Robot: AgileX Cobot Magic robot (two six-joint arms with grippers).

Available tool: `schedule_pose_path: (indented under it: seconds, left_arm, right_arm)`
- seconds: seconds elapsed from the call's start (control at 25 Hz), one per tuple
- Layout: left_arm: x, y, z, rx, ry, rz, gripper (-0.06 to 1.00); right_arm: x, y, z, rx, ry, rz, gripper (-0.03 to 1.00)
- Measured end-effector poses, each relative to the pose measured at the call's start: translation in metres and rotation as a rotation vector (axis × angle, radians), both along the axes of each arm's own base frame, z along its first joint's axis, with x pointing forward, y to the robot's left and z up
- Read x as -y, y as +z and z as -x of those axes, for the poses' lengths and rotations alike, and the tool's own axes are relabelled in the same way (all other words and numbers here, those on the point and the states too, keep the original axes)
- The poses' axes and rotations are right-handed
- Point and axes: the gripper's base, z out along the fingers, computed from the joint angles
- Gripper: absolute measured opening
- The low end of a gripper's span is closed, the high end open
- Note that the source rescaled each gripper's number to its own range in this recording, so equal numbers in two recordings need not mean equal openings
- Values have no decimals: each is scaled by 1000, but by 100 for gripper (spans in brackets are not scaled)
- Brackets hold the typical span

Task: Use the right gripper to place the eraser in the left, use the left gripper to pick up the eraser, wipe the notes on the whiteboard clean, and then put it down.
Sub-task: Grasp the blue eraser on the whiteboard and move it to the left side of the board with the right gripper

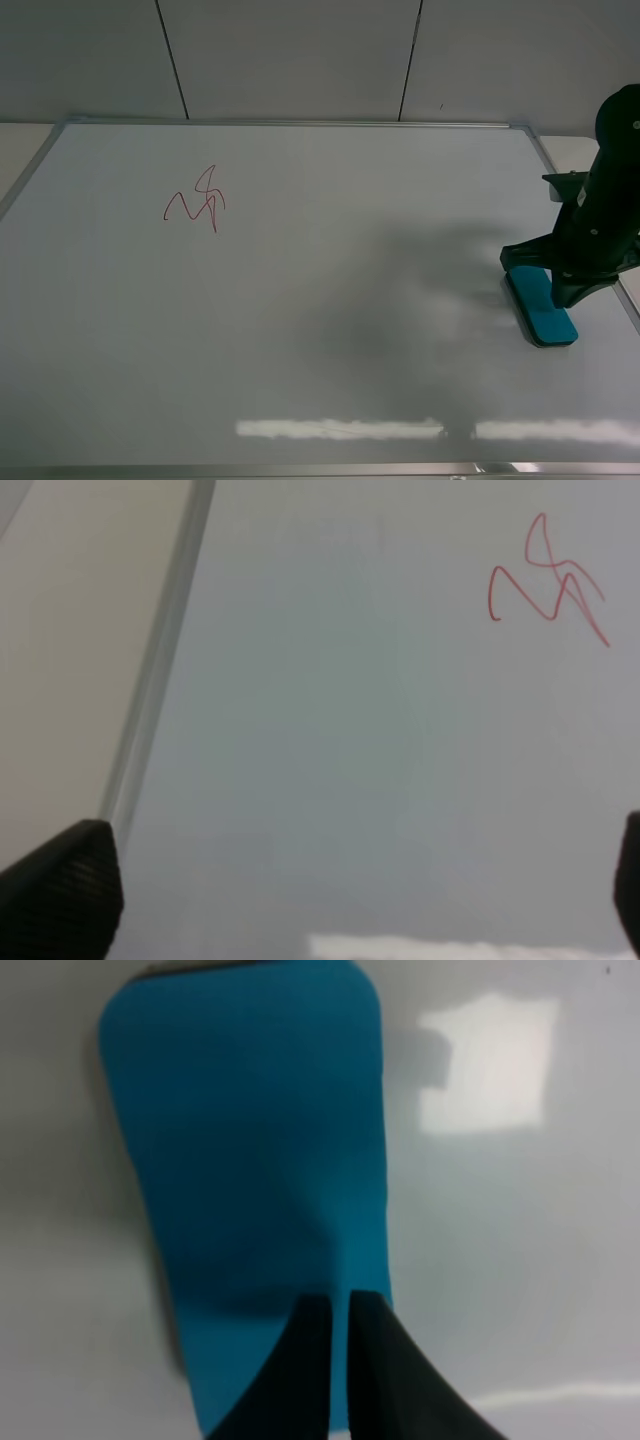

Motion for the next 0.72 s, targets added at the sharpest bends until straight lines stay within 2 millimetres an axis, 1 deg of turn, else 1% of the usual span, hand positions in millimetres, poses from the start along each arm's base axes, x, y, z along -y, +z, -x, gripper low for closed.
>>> schedule_pose_path:
  seconds: [0.08,0.24,0.44,0.72]
  left_arm:
    - [0,0,0,0,0,0,100]
    - [0,0,0,0,1,-1,100]
    - [0,0,0,0,1,-1,100]
    - [0,0,0,0,1,-1,100]
  right_arm:
    - [1,-12,-4,-8,1,18,0]
    - [0,-23,-8,-44,-30,43,0]
    - [-3,-26,-8,-56,-27,57,0]
    - [-19,-28,-6,-53,58,84,0]
